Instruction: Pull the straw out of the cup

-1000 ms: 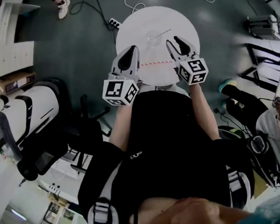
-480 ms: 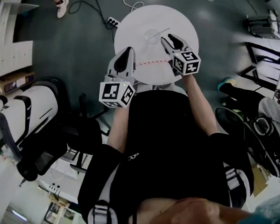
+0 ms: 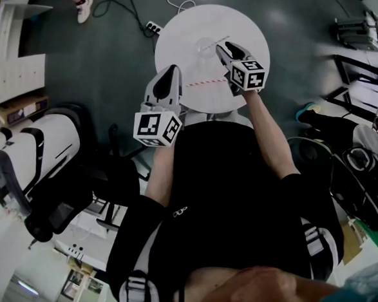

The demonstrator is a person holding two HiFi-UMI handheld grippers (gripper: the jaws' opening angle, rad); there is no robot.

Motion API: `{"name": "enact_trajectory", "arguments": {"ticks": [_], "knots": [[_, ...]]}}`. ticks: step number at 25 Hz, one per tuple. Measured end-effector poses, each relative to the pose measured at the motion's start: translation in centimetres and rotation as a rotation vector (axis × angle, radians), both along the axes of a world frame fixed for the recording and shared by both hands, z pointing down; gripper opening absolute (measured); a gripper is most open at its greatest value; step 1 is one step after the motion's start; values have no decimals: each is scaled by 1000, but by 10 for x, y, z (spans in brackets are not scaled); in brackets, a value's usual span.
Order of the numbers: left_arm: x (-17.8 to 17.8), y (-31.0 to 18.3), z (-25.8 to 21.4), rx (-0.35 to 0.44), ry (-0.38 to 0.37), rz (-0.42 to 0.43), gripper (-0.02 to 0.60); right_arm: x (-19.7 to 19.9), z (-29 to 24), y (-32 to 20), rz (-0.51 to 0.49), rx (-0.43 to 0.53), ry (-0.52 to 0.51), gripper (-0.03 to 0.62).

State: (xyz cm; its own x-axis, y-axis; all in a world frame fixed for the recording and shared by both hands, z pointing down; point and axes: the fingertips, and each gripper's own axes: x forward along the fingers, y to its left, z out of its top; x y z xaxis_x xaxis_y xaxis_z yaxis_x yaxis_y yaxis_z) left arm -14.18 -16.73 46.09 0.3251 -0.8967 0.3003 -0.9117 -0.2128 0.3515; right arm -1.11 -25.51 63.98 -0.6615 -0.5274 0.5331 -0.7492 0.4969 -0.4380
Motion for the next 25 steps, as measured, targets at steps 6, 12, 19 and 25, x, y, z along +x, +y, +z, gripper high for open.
{"name": "enact_trajectory", "arguments": {"ticks": [6,12,19,25], "knots": [[-1,5,4,-6,-54,7,9,0,13,-10,57,-27,4,146],[2,7,2,-6,-45,18,9,-8,19,-14,64,-36,5,125],[-1,10,5,-18,-39,17,9,-12,18,-18,74,-19,15,43],[2,7,5,-10,-33,27,9,-17,-7,-16,45,27,-35,38]]}}
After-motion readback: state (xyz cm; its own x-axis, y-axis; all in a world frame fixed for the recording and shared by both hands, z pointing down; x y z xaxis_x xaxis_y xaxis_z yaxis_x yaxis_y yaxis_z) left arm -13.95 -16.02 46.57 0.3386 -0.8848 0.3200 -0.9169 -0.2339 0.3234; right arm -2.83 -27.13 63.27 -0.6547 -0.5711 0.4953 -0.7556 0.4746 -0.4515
